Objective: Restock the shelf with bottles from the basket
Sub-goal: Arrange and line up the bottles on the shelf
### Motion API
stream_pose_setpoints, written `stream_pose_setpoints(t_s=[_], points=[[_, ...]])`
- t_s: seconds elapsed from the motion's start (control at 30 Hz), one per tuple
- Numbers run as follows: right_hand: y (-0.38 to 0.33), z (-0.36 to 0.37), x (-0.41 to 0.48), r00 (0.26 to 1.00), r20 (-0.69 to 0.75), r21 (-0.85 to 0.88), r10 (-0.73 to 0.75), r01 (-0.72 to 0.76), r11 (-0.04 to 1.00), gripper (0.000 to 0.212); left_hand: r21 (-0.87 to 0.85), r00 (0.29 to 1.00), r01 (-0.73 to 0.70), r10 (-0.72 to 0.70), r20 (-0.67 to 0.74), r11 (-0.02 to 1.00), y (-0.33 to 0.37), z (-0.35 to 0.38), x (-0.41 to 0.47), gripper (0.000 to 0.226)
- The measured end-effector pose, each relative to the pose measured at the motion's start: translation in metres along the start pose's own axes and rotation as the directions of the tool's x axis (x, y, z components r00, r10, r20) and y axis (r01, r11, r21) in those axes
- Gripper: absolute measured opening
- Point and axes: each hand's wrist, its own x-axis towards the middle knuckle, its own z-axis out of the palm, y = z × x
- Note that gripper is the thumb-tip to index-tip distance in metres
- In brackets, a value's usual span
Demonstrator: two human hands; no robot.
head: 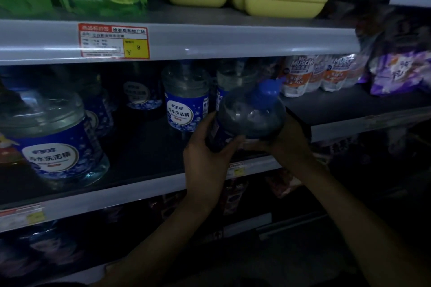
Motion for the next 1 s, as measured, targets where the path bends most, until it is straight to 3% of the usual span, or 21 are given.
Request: stream_pose_setpoints(t_s=[0.1, 0.37, 0.47, 0.63, 0.77, 1.0], points=[[0.013, -0.003, 0.017, 1.0, 0.024, 0.0, 0.0, 0.0, 1.0, 0.084, -0.026, 0.998, 0.031, -0.032, -0.062, 0.999, -0.006, 0.012, 0.01, 0.056], [0.019, 0.002, 0.021, 0.998, 0.06, 0.121, -0.006, -0.002, 0.993, 0.075, 0.004, 0.997, 0.075, -0.075, -0.026, 0.997, -0.02, 0.015, 0.015, 0.059], [0.019, 0.003, 0.013, 0.999, 0.054, 0.011, 0.005, -0.006, 1.0, 0.076, 0.012, 0.996, 0.077, -0.077, 0.04, 0.997, -0.02, 0.005, 0.016, 0.057], [0.015, 0.004, -0.012, 0.99, 0.069, -0.416, 0.126, -0.086, 0.905, 0.075, 0.094, 0.981, 0.064, -0.08, 0.174, 0.993, -0.025, -0.023, 0.003, 0.048], [0.01, 0.004, -0.033, 0.986, 0.078, -0.39, 0.151, -0.109, 0.915, 0.061, 0.186, 0.974, 0.026, -0.067, 0.217, 0.982, -0.019, -0.05, -0.007, 0.051], [-0.032, 0.033, -0.047, 0.991, 0.127, -0.429, -0.029, 0.081, 0.9, 0.061, 0.295, 0.98, -0.075, 0.017, 0.196, 0.953, 0.0, -0.099, -0.012, 0.05]])
